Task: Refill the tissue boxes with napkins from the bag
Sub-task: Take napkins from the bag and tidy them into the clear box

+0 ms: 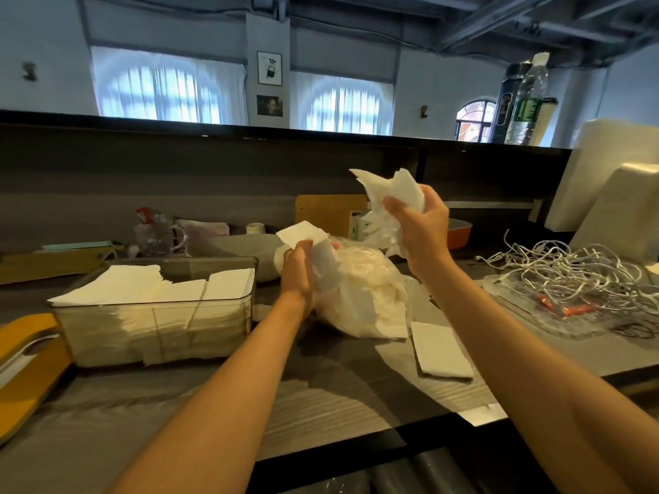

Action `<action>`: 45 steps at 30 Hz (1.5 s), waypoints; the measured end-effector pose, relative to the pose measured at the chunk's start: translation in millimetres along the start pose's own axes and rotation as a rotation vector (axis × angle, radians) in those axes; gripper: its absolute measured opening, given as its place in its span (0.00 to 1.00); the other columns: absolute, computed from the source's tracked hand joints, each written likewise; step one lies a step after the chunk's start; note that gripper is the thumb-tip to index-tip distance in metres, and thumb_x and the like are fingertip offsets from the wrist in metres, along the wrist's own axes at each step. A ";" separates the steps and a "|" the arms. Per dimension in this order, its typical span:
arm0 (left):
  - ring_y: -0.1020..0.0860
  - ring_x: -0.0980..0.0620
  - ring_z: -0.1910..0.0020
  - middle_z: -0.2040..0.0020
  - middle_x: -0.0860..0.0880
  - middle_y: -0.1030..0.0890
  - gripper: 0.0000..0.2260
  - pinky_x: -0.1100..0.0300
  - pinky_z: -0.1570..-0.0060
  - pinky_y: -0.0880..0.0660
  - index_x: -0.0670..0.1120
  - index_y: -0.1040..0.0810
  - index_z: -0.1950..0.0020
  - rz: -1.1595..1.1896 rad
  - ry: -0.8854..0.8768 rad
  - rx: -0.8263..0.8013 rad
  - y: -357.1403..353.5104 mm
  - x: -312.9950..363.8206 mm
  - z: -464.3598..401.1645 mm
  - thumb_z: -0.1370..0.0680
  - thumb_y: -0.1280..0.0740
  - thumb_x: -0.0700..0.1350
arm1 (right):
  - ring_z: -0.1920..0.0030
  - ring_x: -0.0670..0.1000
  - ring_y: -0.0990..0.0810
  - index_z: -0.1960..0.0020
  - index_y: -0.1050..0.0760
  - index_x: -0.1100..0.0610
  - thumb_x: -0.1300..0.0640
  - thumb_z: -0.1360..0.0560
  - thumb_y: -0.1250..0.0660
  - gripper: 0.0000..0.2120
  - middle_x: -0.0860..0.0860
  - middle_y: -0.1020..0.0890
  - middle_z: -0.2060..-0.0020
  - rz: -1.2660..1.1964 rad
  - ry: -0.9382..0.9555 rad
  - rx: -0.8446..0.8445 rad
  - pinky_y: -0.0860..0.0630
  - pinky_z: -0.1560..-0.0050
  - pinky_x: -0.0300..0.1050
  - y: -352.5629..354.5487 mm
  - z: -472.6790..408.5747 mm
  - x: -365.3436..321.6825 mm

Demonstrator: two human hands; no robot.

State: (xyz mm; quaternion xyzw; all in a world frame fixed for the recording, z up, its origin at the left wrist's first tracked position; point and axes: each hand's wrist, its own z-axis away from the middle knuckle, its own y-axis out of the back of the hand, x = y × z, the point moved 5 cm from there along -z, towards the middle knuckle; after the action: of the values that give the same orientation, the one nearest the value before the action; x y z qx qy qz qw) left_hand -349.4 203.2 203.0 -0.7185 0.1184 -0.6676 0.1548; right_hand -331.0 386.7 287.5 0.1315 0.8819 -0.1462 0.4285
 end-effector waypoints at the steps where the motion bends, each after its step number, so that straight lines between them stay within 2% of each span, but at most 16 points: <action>1: 0.22 0.47 0.44 0.41 0.46 0.20 0.17 0.48 0.38 0.27 0.47 0.23 0.38 -0.021 0.003 -0.002 -1.4 3.1 0.9 0.19 0.40 0.57 | 0.50 0.50 0.20 0.39 0.28 0.53 0.57 0.26 0.27 0.18 0.46 0.23 0.51 -0.021 -0.009 -0.039 0.18 0.52 0.43 -6.3 2.5 -1.5; 3: 0.23 0.45 0.42 0.39 0.46 0.21 0.15 0.46 0.36 0.28 0.50 0.24 0.36 -0.050 0.014 -0.006 -3.4 5.0 -0.9 0.18 0.40 0.55 | 0.49 0.52 0.20 0.40 0.28 0.51 0.57 0.26 0.27 0.16 0.48 0.22 0.50 -0.089 -0.061 -0.098 0.18 0.50 0.45 -18.1 8.6 0.8; 7: 0.23 0.43 0.40 0.37 0.45 0.21 0.19 0.42 0.36 0.26 0.50 0.29 0.29 -0.002 0.013 0.011 3.2 13.7 -2.0 0.18 0.40 0.56 | 0.48 0.54 0.18 0.40 0.26 0.53 0.57 0.26 0.27 0.16 0.53 0.20 0.48 -0.234 -0.294 -0.144 0.18 0.48 0.54 -30.8 25.2 27.5; 9: 0.22 0.47 0.45 0.40 0.47 0.22 0.18 0.51 0.44 0.23 0.46 0.29 0.30 -0.073 -0.054 0.081 8.7 23.4 -2.4 0.16 0.42 0.53 | 0.47 0.56 0.18 0.39 0.26 0.54 0.56 0.26 0.27 0.17 0.55 0.20 0.46 -0.235 -0.373 -0.137 0.18 0.47 0.56 -30.1 34.4 47.0; 11: 0.24 0.51 0.53 0.44 0.47 0.24 0.15 0.58 0.58 0.26 0.45 0.30 0.33 -0.126 -0.134 0.169 16.0 27.4 -6.2 0.16 0.43 0.51 | 0.48 0.55 0.18 0.40 0.26 0.52 0.56 0.26 0.27 0.16 0.54 0.20 0.47 -0.197 -0.408 -0.120 0.18 0.52 0.51 -27.7 42.6 64.2; 13: 0.23 0.51 0.55 0.44 0.46 0.22 0.14 0.60 0.62 0.27 0.45 0.29 0.34 -0.060 -0.130 0.205 17.6 25.0 -5.0 0.16 0.42 0.50 | 0.49 0.53 0.19 0.42 0.27 0.51 0.56 0.26 0.27 0.15 0.52 0.20 0.48 -0.146 -0.431 -0.126 0.20 0.56 0.45 -25.6 49.1 77.3; 17: 0.19 0.45 0.53 0.49 0.45 0.19 0.15 0.54 0.60 0.21 0.44 0.28 0.33 0.094 0.021 0.117 8.4 8.1 0.0 0.17 0.41 0.48 | 0.49 0.54 0.18 0.43 0.25 0.52 0.56 0.25 0.28 0.13 0.54 0.19 0.48 -0.146 -0.457 -0.127 0.18 0.49 0.52 -19.6 49.9 84.0; 20: 0.17 0.41 0.49 0.45 0.41 0.17 0.18 0.46 0.54 0.19 0.43 0.28 0.31 0.192 0.178 0.029 2.8 -4.7 4.0 0.18 0.43 0.48 | 0.51 0.57 0.17 0.44 0.24 0.54 0.57 0.24 0.29 0.10 0.57 0.18 0.49 -0.258 -0.434 -0.090 0.18 0.50 0.55 -8.8 43.0 75.8; 24: 0.18 0.42 0.45 0.43 0.41 0.16 0.19 0.43 0.51 0.21 0.42 0.28 0.30 0.209 0.271 -0.033 -3.9 -7.6 9.8 0.16 0.46 0.49 | 0.46 0.59 0.17 0.35 0.26 0.55 0.50 0.25 0.28 0.21 0.59 0.19 0.42 -0.404 -0.444 -0.060 0.18 0.50 0.57 6.7 33.0 77.6; 28: 0.18 0.43 0.47 0.46 0.42 0.16 0.21 0.47 0.53 0.19 0.46 0.23 0.38 0.117 0.315 -0.117 -13.4 -11.4 17.1 0.17 0.45 0.60 | 0.40 0.60 0.20 0.29 0.30 0.53 0.44 0.31 0.24 0.35 0.59 0.22 0.37 -0.582 -0.499 -0.190 0.21 0.48 0.58 1.4 37.2 74.0; 31: 0.16 0.44 0.49 0.44 0.43 0.16 0.26 0.49 0.56 0.18 0.49 0.25 0.34 0.078 0.277 -0.191 -22.9 -11.1 22.4 0.20 0.45 0.67 | 0.44 0.60 0.18 0.33 0.28 0.56 0.51 0.26 0.27 0.24 0.59 0.20 0.42 -0.331 -0.354 -0.175 0.19 0.47 0.59 -5.8 44.0 65.7; 35: 0.18 0.43 0.43 0.39 0.45 0.18 0.31 0.44 0.45 0.20 0.53 0.25 0.33 -0.066 0.205 -0.232 -32.5 -15.8 26.1 0.27 0.41 0.72 | 0.46 0.52 0.19 0.37 0.26 0.54 0.48 0.22 0.33 0.16 0.51 0.20 0.47 0.041 -0.197 -0.201 0.19 0.45 0.51 -26.0 60.1 59.0; 38: 0.22 0.43 0.38 0.35 0.45 0.22 0.36 0.41 0.38 0.24 0.54 0.28 0.30 -0.143 0.194 -0.208 -34.4 -21.9 28.9 0.31 0.37 0.74 | 0.44 0.48 0.23 0.38 0.26 0.49 0.42 0.18 0.46 0.17 0.46 0.23 0.46 0.058 -0.289 -0.171 0.23 0.45 0.44 -31.3 67.8 60.3; 41: 0.23 0.41 0.37 0.33 0.45 0.24 0.54 0.41 0.40 0.23 0.54 0.32 0.26 -0.160 0.240 -0.108 -32.9 -27.6 31.3 0.46 0.30 0.79 | 0.42 0.44 0.29 0.39 0.27 0.45 0.42 0.16 0.51 0.17 0.43 0.27 0.43 0.056 -0.356 -0.204 0.31 0.42 0.43 -33.9 74.6 65.2; 42: 0.22 0.41 0.38 0.34 0.45 0.23 0.54 0.41 0.42 0.22 0.53 0.32 0.26 -0.171 0.236 -0.081 -32.5 -29.2 30.8 0.46 0.29 0.78 | 0.41 0.44 0.29 0.40 0.26 0.43 0.42 0.16 0.52 0.17 0.43 0.27 0.43 0.057 -0.352 -0.223 0.31 0.42 0.42 -35.3 76.4 64.9; 45: 0.19 0.45 0.47 0.46 0.47 0.18 0.31 0.45 0.45 0.20 0.48 0.27 0.31 -0.187 0.177 -0.012 -30.4 -31.5 29.4 0.28 0.29 0.64 | 0.34 0.50 0.29 0.33 0.29 0.42 0.40 0.17 0.53 0.20 0.48 0.27 0.33 0.052 -0.358 -0.261 0.31 0.32 0.49 -37.2 76.8 61.7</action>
State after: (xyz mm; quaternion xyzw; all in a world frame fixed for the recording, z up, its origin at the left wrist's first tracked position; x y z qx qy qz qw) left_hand -323.8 245.1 183.7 -0.6655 0.0679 -0.7394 0.0764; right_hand -326.1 330.5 198.5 0.0695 0.7995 -0.0407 0.5953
